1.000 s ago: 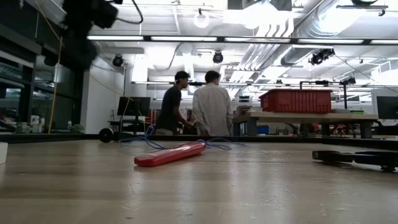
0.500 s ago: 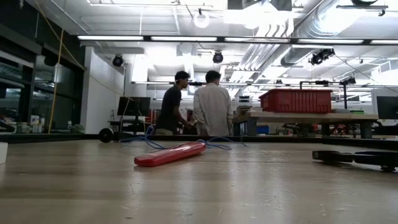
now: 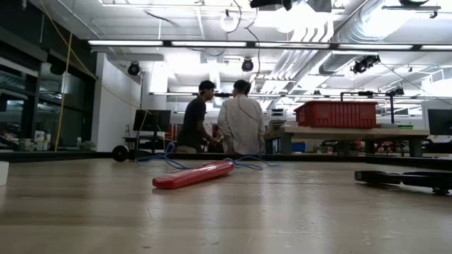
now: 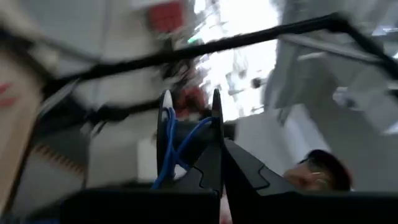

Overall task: Coil cords
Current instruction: Uncoil the blue wire cable from the black spool

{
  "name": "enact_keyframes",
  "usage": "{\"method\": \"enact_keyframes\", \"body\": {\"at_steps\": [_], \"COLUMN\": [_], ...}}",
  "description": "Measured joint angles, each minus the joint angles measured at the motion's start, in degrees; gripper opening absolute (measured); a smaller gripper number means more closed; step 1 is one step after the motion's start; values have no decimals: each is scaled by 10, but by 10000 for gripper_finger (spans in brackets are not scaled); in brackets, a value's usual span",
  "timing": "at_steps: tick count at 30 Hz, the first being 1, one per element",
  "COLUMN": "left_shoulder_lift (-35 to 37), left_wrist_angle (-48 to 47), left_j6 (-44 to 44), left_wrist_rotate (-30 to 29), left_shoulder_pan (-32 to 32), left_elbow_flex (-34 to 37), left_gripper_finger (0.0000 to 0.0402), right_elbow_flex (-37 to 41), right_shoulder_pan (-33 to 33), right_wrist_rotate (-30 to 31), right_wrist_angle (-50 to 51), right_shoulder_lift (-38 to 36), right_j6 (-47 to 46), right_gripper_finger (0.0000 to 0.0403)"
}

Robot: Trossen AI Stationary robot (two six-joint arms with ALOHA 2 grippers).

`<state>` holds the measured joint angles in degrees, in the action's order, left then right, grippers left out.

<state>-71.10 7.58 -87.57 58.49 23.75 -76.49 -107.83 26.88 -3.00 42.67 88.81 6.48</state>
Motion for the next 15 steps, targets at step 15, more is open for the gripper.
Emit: {"method": "enact_keyframes", "body": {"at_steps": [15], "left_shoulder_lift": [4], "left_wrist_angle": [-933], "left_j6": [661], "left_wrist_rotate": [-114], "left_shoulder_pan": [32], "left_elbow_flex": [0], "left_gripper_finger": [0], "right_elbow_flex": [-1], "right_shoulder_pan": [60], "right_wrist_rotate": [83], "right_wrist_angle": [184], "right_shoulder_lift": [-147], "right_j6": [1], "right_gripper_finger": [0]}}
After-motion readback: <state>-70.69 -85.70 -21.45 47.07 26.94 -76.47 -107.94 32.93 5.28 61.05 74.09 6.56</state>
